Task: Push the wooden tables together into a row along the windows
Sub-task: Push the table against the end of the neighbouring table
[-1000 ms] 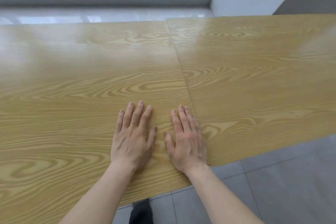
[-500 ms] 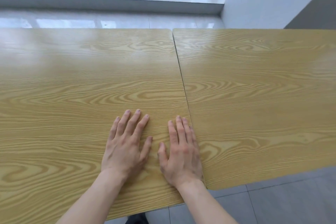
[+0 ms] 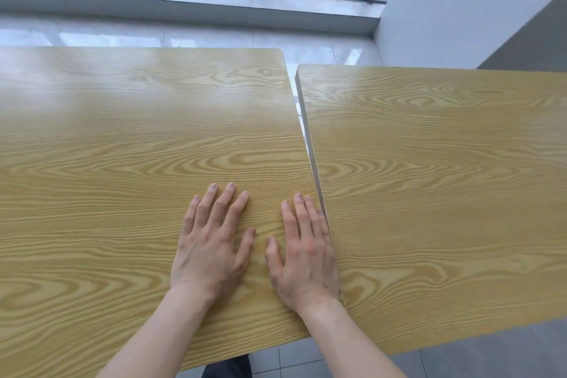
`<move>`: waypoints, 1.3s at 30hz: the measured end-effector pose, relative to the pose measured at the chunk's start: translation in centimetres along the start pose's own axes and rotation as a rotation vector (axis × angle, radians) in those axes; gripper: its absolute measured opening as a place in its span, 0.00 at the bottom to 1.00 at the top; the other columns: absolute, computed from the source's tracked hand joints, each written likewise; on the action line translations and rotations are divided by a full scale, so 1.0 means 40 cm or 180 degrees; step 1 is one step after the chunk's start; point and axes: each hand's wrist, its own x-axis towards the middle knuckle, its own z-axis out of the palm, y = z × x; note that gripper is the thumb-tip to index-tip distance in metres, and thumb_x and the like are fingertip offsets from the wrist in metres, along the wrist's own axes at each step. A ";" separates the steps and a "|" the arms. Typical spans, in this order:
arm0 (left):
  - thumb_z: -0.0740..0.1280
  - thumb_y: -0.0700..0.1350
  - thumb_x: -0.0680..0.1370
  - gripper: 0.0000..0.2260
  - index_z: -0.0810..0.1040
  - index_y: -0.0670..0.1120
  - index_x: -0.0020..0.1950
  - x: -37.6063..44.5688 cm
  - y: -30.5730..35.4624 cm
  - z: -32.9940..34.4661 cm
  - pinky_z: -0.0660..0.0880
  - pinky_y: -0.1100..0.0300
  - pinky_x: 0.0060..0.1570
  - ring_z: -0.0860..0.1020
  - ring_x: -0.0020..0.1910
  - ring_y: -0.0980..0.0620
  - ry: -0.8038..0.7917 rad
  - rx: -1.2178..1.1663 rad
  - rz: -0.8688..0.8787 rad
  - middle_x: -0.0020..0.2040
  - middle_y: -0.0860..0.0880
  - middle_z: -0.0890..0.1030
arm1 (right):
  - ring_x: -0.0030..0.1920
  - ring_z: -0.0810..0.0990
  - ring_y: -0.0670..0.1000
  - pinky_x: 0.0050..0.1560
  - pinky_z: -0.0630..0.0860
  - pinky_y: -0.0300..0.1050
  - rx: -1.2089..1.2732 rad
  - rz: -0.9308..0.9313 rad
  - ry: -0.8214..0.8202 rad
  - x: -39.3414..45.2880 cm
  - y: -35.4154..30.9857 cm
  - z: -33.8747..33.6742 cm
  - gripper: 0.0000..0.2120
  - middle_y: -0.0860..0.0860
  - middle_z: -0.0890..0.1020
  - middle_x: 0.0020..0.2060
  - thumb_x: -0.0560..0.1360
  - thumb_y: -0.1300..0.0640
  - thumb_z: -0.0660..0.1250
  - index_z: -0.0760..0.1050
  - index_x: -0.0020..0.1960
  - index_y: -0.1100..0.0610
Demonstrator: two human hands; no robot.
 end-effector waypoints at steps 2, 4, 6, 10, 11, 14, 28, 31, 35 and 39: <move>0.54 0.62 0.80 0.28 0.65 0.54 0.79 -0.002 0.001 -0.016 0.53 0.45 0.79 0.56 0.82 0.48 -0.0041 -0.0054 0.0021 0.80 0.52 0.64 | 0.81 0.55 0.52 0.79 0.59 0.55 0.0061 0.0002 -0.0017 0.008 -0.001 -0.017 0.31 0.53 0.63 0.80 0.80 0.41 0.57 0.65 0.78 0.54; 0.55 0.63 0.80 0.27 0.69 0.54 0.76 0.034 -0.007 -0.042 0.57 0.48 0.77 0.63 0.78 0.48 0.0018 -0.0118 0.0034 0.76 0.52 0.70 | 0.79 0.62 0.51 0.76 0.65 0.55 0.0155 -0.0032 0.0035 0.063 -0.001 -0.037 0.29 0.52 0.69 0.76 0.79 0.41 0.59 0.69 0.75 0.54; 0.55 0.63 0.80 0.26 0.71 0.53 0.74 0.115 -0.028 -0.085 0.61 0.49 0.74 0.68 0.73 0.48 0.0166 -0.0226 -0.0033 0.72 0.53 0.73 | 0.78 0.64 0.52 0.77 0.63 0.53 0.0188 -0.0131 0.0088 0.156 -0.016 -0.061 0.28 0.53 0.71 0.75 0.79 0.42 0.58 0.70 0.75 0.55; 0.56 0.62 0.81 0.25 0.68 0.53 0.76 0.332 -0.097 -0.177 0.61 0.47 0.75 0.66 0.75 0.46 0.0365 -0.0345 -0.0211 0.76 0.51 0.69 | 0.78 0.64 0.54 0.78 0.62 0.52 0.0241 -0.0416 0.0130 0.392 -0.075 -0.109 0.27 0.55 0.71 0.75 0.81 0.46 0.58 0.69 0.75 0.58; 0.56 0.61 0.82 0.25 0.68 0.53 0.76 0.387 -0.121 -0.192 0.60 0.46 0.75 0.65 0.76 0.45 0.0369 -0.0331 -0.0228 0.76 0.51 0.69 | 0.78 0.63 0.55 0.78 0.62 0.53 0.0235 -0.0456 0.0059 0.453 -0.089 -0.112 0.27 0.56 0.70 0.76 0.81 0.46 0.59 0.69 0.76 0.58; 0.57 0.61 0.81 0.25 0.66 0.53 0.76 0.538 -0.187 -0.221 0.57 0.47 0.75 0.63 0.76 0.46 0.0380 -0.0340 -0.0354 0.77 0.51 0.67 | 0.80 0.60 0.54 0.79 0.59 0.53 0.0134 -0.0503 -0.0076 0.617 -0.114 -0.108 0.27 0.55 0.68 0.77 0.82 0.46 0.59 0.66 0.77 0.58; 0.50 0.64 0.82 0.29 0.65 0.51 0.78 0.899 -0.374 -0.170 0.45 0.49 0.80 0.62 0.78 0.46 0.0172 -0.0203 -0.0746 0.76 0.47 0.70 | 0.82 0.51 0.54 0.81 0.45 0.53 -0.0218 -0.0804 -0.0496 1.039 -0.159 0.024 0.35 0.54 0.61 0.80 0.80 0.35 0.51 0.57 0.81 0.54; 0.47 0.65 0.81 0.29 0.71 0.50 0.72 0.900 -0.372 -0.147 0.52 0.48 0.77 0.67 0.71 0.43 0.0203 0.0095 -0.0742 0.68 0.46 0.77 | 0.81 0.55 0.53 0.81 0.46 0.54 -0.0166 -0.0792 -0.0430 1.029 -0.137 0.053 0.35 0.52 0.64 0.79 0.80 0.33 0.48 0.57 0.81 0.52; 0.47 0.65 0.81 0.27 0.73 0.48 0.63 0.911 -0.365 -0.146 0.59 0.46 0.70 0.71 0.63 0.42 0.0208 0.0269 -0.0740 0.61 0.45 0.78 | 0.79 0.60 0.53 0.81 0.48 0.53 -0.0110 -0.0813 -0.0245 1.027 -0.125 0.063 0.35 0.52 0.68 0.76 0.80 0.34 0.49 0.59 0.80 0.52; 0.48 0.64 0.81 0.26 0.74 0.47 0.62 0.905 -0.359 -0.146 0.62 0.44 0.69 0.72 0.62 0.40 0.0300 0.0335 -0.0759 0.59 0.44 0.79 | 0.80 0.57 0.54 0.81 0.45 0.52 0.0002 -0.0832 -0.0278 1.021 -0.119 0.059 0.35 0.52 0.65 0.78 0.81 0.34 0.48 0.57 0.81 0.52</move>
